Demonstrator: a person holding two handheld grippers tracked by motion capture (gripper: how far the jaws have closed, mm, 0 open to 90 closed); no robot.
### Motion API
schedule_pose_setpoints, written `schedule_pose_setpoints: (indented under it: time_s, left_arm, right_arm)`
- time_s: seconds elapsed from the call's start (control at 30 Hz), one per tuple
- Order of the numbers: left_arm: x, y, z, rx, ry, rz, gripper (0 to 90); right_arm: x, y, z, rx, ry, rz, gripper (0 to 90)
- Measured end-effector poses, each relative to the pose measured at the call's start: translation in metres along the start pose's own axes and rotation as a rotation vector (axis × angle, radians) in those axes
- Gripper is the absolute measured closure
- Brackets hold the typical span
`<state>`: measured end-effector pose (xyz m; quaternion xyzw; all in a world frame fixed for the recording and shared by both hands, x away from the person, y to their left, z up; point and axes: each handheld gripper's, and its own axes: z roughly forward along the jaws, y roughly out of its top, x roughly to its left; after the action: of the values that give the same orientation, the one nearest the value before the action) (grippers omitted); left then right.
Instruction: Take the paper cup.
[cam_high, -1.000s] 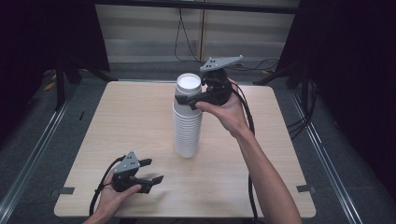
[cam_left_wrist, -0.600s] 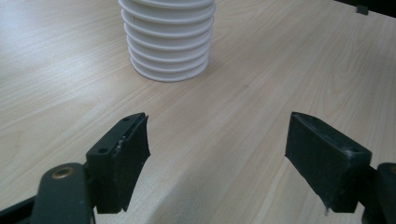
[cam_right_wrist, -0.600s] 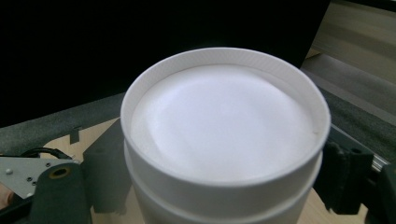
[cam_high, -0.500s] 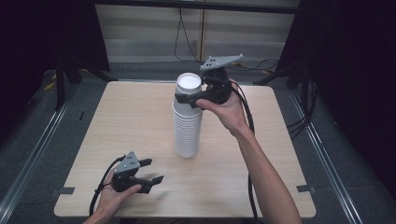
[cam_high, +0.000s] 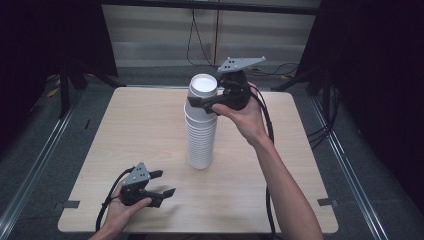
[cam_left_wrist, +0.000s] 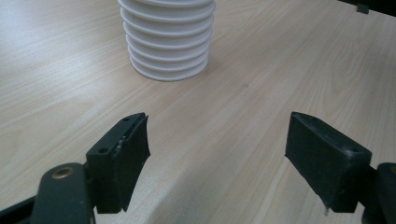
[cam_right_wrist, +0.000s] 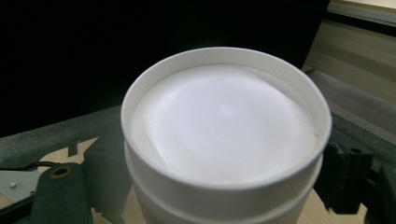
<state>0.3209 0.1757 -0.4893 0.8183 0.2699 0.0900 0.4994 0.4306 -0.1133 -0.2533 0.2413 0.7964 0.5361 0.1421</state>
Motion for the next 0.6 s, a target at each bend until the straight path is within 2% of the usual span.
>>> schedule_pose_setpoints:
  time_s: [0.07, 0.1, 0.6]
  left_arm:
    - [0.001, 0.0, -0.001, 0.001, 0.007, 0.013, 21.2]
    - [0.0, 0.0, 0.0, -0.002, 0.004, -0.001, 21.2]
    - [0.0, 0.0, 0.0, 0.001, 0.002, -0.001, 21.3]
  right_arm:
    - [0.0, 0.0, -0.002, -0.015, 0.004, -0.002, 20.0]
    - [0.0, 0.0, -0.003, -0.022, 0.005, 0.0, 20.0]
    - [0.002, 0.012, -0.009, -0.08, -0.01, -0.008, 20.5]
